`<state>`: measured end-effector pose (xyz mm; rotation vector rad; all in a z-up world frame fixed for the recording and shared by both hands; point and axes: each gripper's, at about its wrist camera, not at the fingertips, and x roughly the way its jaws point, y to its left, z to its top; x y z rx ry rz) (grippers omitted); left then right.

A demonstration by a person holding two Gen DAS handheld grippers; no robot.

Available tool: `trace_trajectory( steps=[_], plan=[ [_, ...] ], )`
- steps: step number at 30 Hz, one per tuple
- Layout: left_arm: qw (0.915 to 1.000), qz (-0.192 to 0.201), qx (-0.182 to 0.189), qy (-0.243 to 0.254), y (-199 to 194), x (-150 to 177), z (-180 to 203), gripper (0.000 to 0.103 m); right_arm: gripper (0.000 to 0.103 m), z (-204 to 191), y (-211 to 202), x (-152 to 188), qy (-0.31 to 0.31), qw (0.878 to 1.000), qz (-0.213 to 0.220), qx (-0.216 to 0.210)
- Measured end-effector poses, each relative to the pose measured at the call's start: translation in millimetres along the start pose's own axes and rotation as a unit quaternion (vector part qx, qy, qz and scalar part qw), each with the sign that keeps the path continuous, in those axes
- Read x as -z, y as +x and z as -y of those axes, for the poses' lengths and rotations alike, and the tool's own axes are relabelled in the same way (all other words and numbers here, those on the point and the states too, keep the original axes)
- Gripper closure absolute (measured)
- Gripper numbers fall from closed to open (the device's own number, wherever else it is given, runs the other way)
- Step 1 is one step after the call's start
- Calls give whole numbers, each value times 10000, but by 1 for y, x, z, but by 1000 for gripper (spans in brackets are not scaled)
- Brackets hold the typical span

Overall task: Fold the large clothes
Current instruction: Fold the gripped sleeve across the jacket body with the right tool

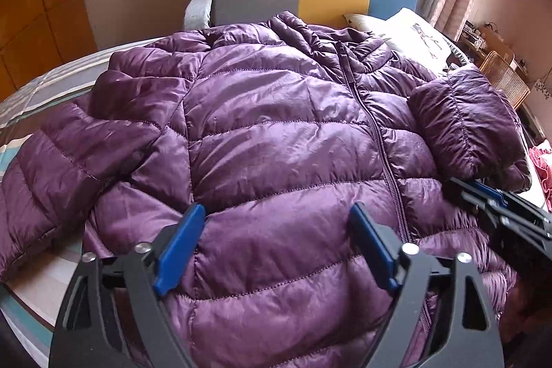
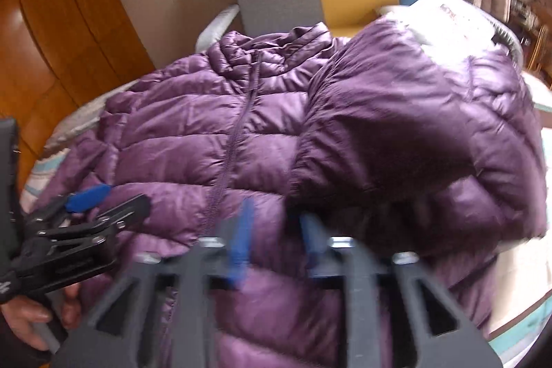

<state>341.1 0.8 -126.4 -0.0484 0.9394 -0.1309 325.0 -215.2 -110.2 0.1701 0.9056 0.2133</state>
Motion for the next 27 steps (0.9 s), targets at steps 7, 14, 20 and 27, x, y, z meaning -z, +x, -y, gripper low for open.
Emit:
trace_trajectory(
  steps=[7, 14, 20, 27],
  plan=[
    [9998, 126, 166, 13, -12, -3, 6, 40, 40, 3, -27, 8, 375, 9986, 380, -21],
    [9960, 316, 725, 426, -28, -10, 43, 40, 37, 33, -59, 9, 1034, 9911, 824, 160],
    [9919, 324, 998, 712, -31, -5, 70, 38, 27, 66, -59, -8, 1880, 9766, 1040, 79],
    [9862, 352, 1359, 882, -30, -6, 86, 22, 27, 47, -41, -35, 1835, 9636, 827, -1758]
  ],
)
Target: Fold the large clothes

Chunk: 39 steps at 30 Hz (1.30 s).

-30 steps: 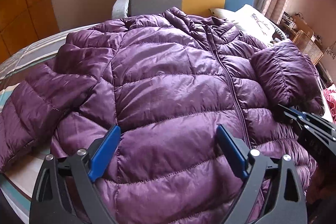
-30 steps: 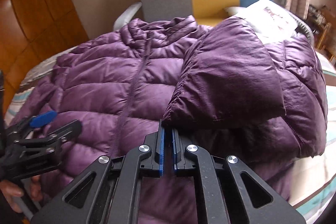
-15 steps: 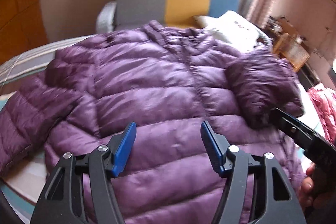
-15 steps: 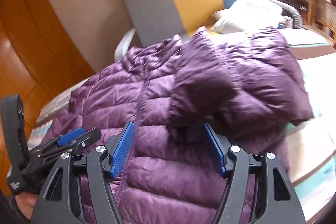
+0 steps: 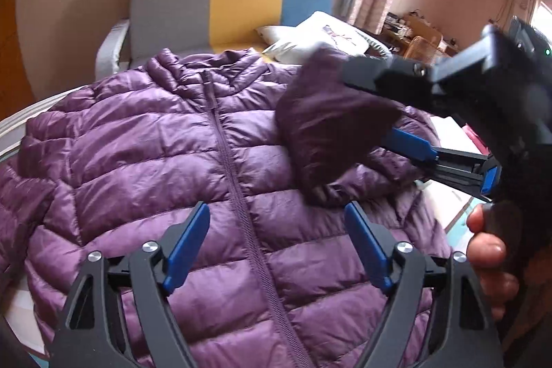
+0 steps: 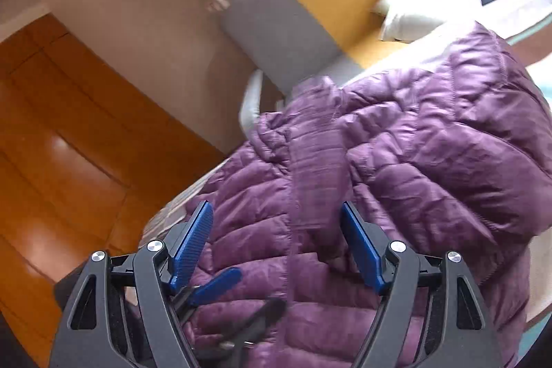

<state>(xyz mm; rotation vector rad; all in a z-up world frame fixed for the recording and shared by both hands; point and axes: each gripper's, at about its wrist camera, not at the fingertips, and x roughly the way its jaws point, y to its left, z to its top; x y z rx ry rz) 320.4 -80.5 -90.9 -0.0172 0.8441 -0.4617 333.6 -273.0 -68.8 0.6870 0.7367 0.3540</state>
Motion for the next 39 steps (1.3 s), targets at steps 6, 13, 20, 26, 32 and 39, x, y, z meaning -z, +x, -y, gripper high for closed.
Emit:
trace_trajectory(
  steps=[6, 13, 20, 26, 32, 39],
  plan=[
    [9995, -168, 167, -217, 19, -8, 1, 26, 27, 18, -18, 1, 133, 9982, 223, 547],
    [9912, -450, 329, -1199, 44, -7, -29, 82, 27, 35, -47, 7, -123, 9841, 617, 1664],
    [9901, -78, 201, -1389, 29, -6, -48, 103, 27, 46, -63, 8, -149, 9681, 975, 2304],
    [9875, 241, -225, -1542, 0, -7, -78, 103, 27, 50, -51, -6, -465, 9642, 800, 2485],
    [9865, 348, -551, -1505, -6, -4, -96, 103, 27, 48, -4, -11, -739, 9567, 306, 2799],
    [9843, 94, -784, -1576, 10, 20, -110, 103, 27, 52, 40, 6, -1162, 9319, -238, 3427]
  ],
)
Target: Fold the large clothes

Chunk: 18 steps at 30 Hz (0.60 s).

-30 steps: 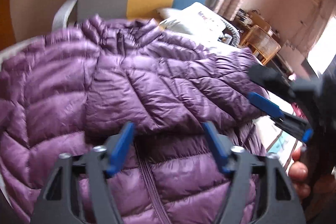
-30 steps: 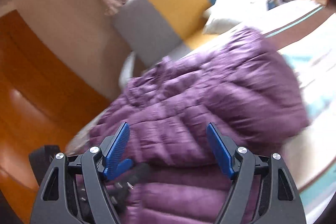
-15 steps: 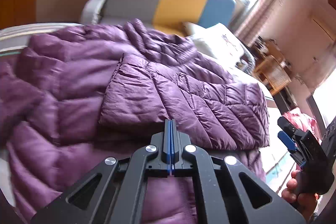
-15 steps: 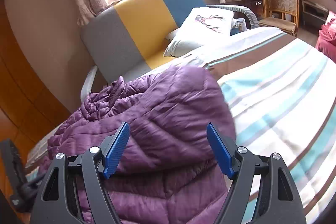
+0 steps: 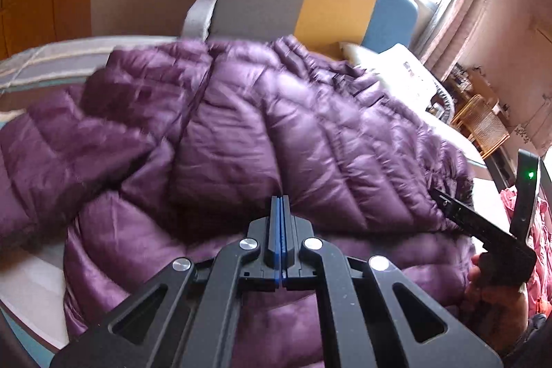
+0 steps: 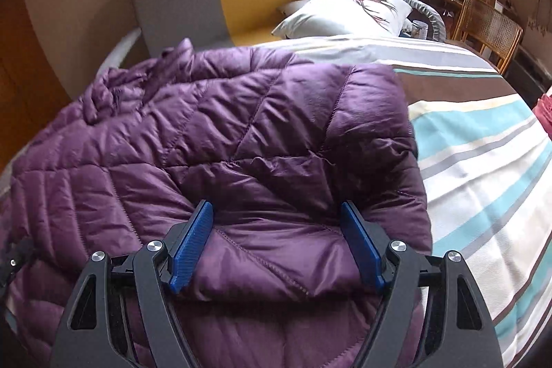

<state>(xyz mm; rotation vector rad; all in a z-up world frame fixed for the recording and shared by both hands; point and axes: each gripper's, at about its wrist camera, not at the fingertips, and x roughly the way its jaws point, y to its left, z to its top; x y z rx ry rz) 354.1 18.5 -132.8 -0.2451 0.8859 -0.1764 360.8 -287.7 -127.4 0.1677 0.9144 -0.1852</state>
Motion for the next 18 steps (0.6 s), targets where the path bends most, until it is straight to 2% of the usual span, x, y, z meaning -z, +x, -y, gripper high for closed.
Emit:
trace_trajectory(
  steps=[4, 9, 13, 14, 17, 18],
  plan=[
    [9996, -113, 11, -275, 13, 2, -12, 103, 25, -11, 9, 3, -301, 9989, -33, 365],
    [9995, -107, -50, -305, 7, 3, -11, 102, 25, -11, 8, 5, -343, 9985, 15, 432],
    [9986, -85, -406, -317, -9, 4, -16, 102, 25, -13, 8, 6, -357, 9982, 44, 474],
    [9982, -24, -479, -347, -17, 6, -20, 96, 25, -15, 7, 6, -349, 9983, 40, 464],
    [9968, 229, -539, -536, -42, 10, -33, 59, 24, -16, -2, 1, -277, 9989, 98, 377],
    [9961, 324, -546, -606, -50, 12, -38, 56, 24, -18, -9, 1, -254, 9992, 165, 279]
  ],
)
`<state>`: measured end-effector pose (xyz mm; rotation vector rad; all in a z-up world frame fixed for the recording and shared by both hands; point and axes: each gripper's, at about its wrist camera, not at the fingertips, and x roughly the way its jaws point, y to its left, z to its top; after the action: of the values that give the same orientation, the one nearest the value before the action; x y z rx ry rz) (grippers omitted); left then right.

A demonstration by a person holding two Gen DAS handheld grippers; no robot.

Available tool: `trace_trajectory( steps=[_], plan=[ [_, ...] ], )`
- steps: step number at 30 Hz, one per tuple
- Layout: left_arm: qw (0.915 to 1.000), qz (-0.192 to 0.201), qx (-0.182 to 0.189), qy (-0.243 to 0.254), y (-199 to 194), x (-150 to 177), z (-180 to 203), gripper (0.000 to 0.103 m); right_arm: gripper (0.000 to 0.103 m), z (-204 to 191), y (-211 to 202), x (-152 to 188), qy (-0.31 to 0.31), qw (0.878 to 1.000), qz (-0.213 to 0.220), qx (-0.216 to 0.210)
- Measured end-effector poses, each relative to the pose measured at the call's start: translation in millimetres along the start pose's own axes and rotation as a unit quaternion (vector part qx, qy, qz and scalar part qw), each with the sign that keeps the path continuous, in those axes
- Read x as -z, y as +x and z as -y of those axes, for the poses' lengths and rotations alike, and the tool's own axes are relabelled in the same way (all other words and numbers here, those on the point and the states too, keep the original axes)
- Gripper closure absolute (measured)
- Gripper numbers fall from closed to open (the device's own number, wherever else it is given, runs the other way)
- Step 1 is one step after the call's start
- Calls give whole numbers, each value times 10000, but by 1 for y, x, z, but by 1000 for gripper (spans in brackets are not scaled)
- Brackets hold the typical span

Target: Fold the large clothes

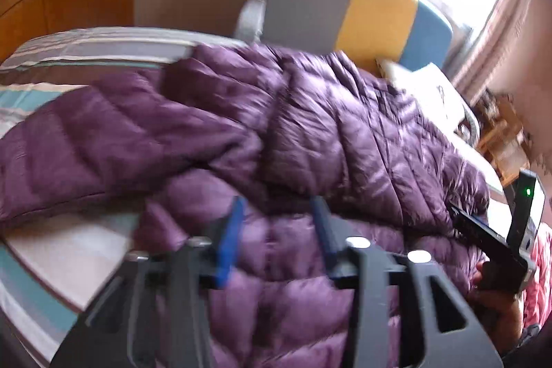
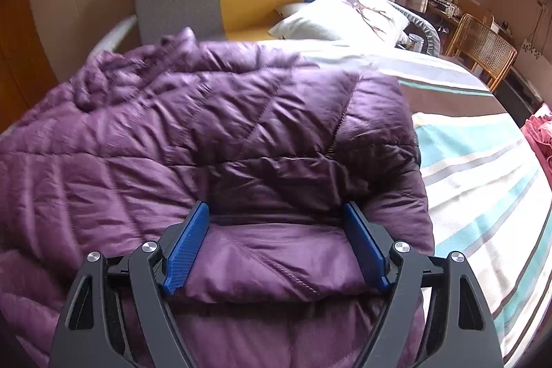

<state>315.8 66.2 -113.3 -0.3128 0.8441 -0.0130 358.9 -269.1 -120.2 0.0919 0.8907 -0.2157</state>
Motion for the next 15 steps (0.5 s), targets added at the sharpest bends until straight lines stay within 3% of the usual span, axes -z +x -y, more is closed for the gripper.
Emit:
trace_trajectory(
  steps=[4, 8, 15],
  plan=[
    [9997, 32, -131, -220, -16, 5, -26, 54, 24, -23, -26, 3, -128, 9986, 274, -425],
    [9986, 12, -329, -404, -23, 10, -53, 54, 24, -57, -29, 7, -366, 9964, 185, -747],
    [9929, -53, -595, -1024, -30, 21, -109, 52, 24, -84, -2, 19, -559, 9969, -176, -528]
  ],
)
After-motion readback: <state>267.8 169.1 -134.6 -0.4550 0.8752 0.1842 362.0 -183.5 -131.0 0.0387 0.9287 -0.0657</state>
